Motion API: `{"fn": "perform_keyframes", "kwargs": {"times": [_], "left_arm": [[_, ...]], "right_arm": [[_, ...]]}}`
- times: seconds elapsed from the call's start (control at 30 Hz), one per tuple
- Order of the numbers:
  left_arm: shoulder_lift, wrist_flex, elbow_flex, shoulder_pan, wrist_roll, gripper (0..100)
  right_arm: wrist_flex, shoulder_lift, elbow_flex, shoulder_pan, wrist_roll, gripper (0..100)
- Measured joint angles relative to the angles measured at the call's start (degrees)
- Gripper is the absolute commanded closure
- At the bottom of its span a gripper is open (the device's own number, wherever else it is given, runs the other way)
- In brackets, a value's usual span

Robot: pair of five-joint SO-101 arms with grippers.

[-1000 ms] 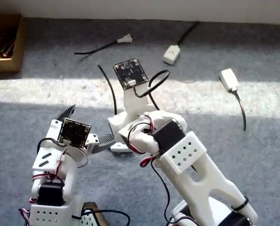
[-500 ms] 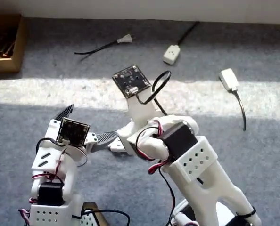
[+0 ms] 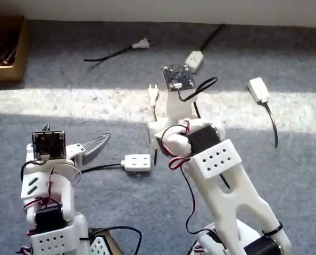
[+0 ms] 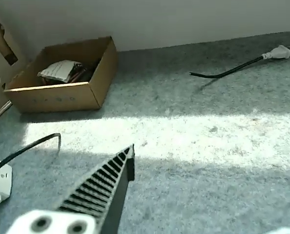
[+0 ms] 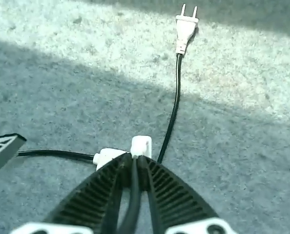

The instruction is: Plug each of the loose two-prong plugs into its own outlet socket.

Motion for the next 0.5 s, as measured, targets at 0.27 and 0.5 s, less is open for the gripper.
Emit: {"fn": "perform_keyframes", "kwargs": {"times": [0.27, 0.5], "left_arm": [[0.0, 0.0, 2.99, -0.09, 4.31, 46], [0.0, 0.0, 3.52, -2.2, 4.66, 46]], "right_arm": [[-0.53, 0.0, 0.18, -3.6, -8.79, 99.3], [1.14, 0.09, 3.87, -3.69, -9.58, 99.3]]}}
